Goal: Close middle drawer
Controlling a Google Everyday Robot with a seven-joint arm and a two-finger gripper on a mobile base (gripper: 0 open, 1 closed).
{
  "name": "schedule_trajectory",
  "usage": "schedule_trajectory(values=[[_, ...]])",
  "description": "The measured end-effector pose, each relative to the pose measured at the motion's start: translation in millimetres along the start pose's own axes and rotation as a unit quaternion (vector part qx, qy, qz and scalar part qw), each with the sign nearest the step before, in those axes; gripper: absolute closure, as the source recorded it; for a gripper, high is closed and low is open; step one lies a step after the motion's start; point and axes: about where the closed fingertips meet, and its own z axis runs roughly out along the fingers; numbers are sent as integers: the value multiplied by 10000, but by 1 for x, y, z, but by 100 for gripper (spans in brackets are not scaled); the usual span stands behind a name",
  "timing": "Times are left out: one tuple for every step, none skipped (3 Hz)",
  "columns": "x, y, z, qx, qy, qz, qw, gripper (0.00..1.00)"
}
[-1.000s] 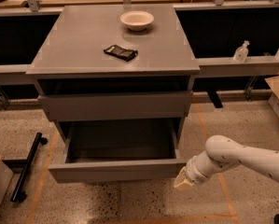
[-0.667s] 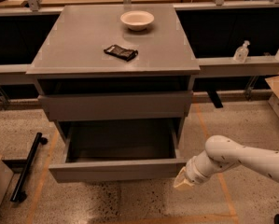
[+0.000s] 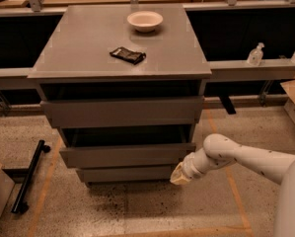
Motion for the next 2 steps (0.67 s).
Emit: schedule_trajectory(values=[[0, 0, 0, -2, 0, 0, 10000, 100], [2, 2, 2, 8, -10, 46, 10000, 100]])
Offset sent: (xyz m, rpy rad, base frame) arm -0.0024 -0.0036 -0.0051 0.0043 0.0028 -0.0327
